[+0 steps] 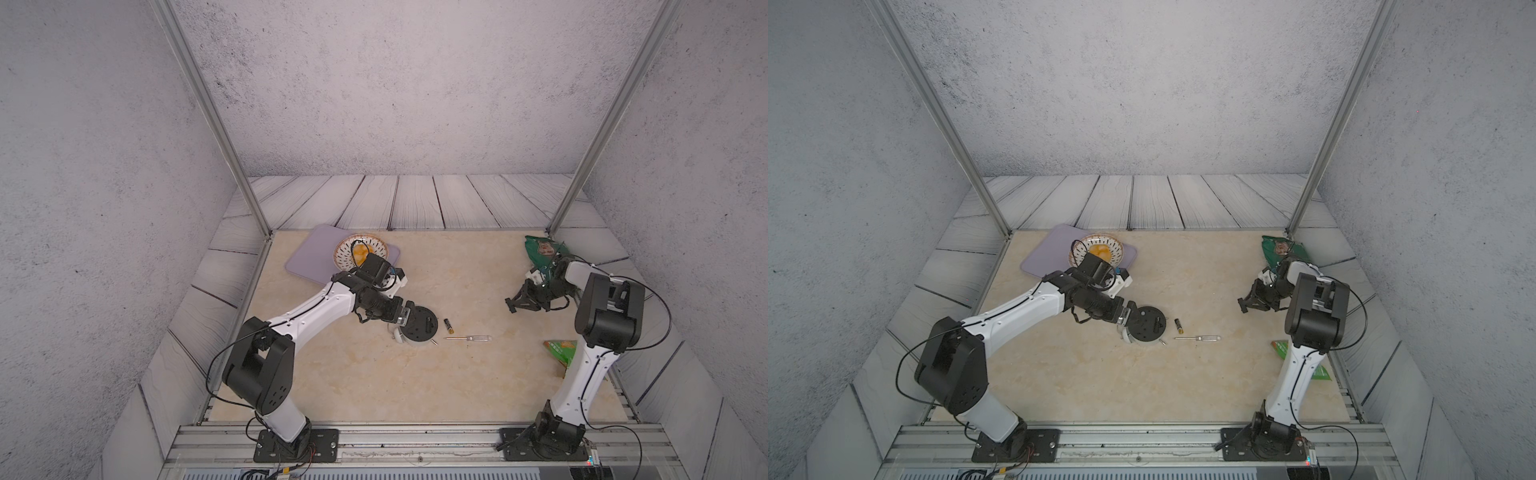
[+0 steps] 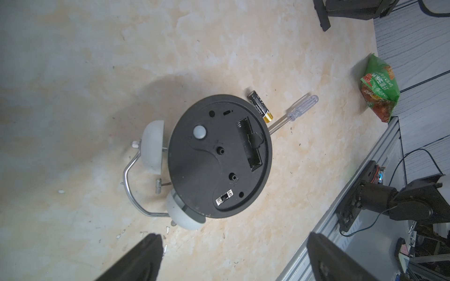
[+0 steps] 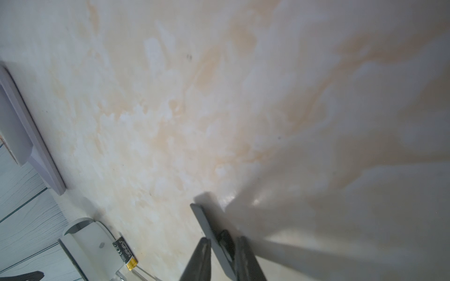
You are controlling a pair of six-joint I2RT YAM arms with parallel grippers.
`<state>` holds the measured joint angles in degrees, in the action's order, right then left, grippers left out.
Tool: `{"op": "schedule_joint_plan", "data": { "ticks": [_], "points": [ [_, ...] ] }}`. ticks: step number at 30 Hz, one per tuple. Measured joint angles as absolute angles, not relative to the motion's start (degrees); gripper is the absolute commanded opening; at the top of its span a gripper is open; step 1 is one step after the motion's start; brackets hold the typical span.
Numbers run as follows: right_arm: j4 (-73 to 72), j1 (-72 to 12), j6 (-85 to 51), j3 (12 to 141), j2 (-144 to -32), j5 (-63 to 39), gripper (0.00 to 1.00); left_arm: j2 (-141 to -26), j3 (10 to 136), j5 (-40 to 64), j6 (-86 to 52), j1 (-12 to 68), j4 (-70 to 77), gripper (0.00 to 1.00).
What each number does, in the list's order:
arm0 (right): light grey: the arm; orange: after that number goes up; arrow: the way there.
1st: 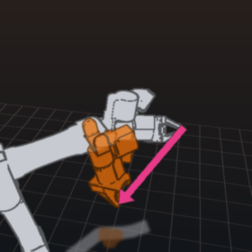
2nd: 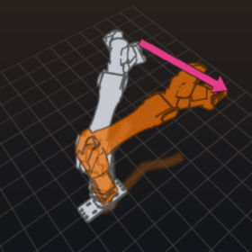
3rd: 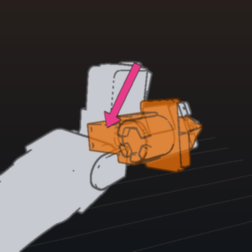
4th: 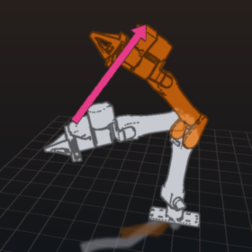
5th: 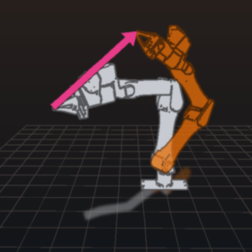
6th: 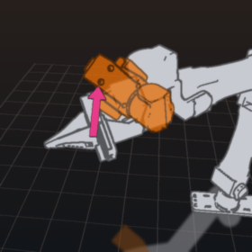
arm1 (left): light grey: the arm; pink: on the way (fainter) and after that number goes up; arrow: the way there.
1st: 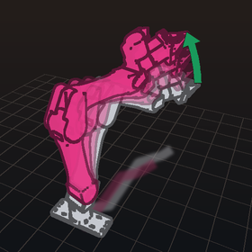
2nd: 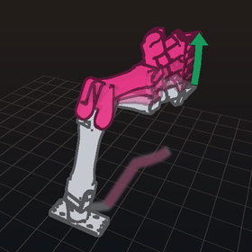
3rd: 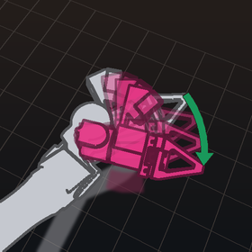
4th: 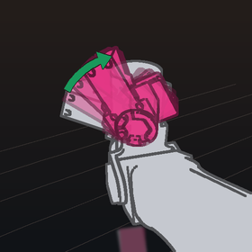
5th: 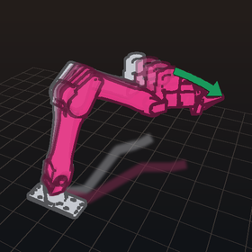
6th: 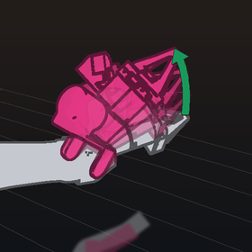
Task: Remove the battery from the alarm
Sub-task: Pick up the cover from the center of the board.
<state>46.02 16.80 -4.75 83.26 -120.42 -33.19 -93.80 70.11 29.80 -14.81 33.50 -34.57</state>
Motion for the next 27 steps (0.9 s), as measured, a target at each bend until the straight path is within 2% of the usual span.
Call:
{"op": "schedule_joint_plan", "data": {
  "ticks": [9,14,20,27],
  "points": [
    [46.1,16.8,-3.9,82.2,-120.3,-34.9,0.00,-93.8,70.1,29.3,-14.7,33.5,-34.6,0.99],
    [44.2,16.7,-5.2,78.5,-117.3,-35.9,0.00,-93.8,70.1,28.7,-15.0,33.1,-34.9,0.99],
    [42.8,14.8,-10.0,70.3,-105.6,-35.9,0.00,-93.9,70.0,29.5,-17.2,29.2,-35.7,1.00],
    [41.3,4.4,-18.2,63.1,-89.4,-34.2,0.00,-97.6,70.0,32.4,-20.3,27.4,-35.2,0.94]
  ]
}}
